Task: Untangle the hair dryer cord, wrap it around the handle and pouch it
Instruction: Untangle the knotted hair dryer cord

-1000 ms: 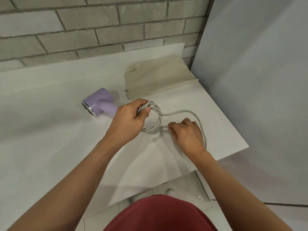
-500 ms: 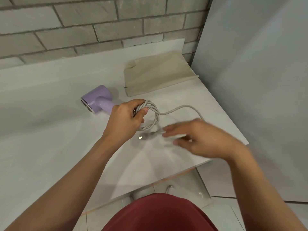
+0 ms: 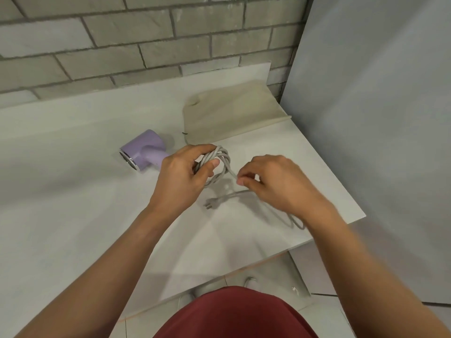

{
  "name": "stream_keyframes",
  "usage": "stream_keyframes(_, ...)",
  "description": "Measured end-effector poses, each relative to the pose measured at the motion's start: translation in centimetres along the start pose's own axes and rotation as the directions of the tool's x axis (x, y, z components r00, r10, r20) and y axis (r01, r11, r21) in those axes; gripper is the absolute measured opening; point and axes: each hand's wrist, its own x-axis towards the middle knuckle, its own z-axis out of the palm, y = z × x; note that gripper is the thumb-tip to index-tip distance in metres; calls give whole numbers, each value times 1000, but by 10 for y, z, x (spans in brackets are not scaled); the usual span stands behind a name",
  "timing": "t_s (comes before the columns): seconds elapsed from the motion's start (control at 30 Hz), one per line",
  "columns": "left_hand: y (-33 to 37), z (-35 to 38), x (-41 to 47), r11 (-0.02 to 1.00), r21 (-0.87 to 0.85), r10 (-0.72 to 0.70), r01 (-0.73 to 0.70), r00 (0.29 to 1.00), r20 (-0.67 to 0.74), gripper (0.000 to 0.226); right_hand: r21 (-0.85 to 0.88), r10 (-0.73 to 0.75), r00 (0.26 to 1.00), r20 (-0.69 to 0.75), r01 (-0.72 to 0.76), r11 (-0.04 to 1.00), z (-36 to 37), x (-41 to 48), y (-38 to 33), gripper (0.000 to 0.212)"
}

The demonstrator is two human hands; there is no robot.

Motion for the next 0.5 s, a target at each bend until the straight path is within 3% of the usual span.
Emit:
stream_keyframes(0.1, 1, -1, -1, 1000, -18, 12, -11, 999, 31, 22, 276, 160, 979, -122, -122, 953, 32, -1, -14, 7)
stream_keyframes(0.2, 2, -5, -2, 997, -78, -3, 8, 999, 54, 23, 545, 352, 922, -160, -215, 811, 55, 2, -25, 17)
stream_keyframes(0.4, 2, -17, 5, 969, -224, -88, 105, 993, 84, 31, 797, 470, 839, -276, -73, 599, 72, 9, -37, 21)
stream_keyframes(0.5, 1, -22, 6, 957, -253, -102, 140, 982, 159, 35, 806, 433, 839, -330, 12, 591, 73, 10, -37, 20)
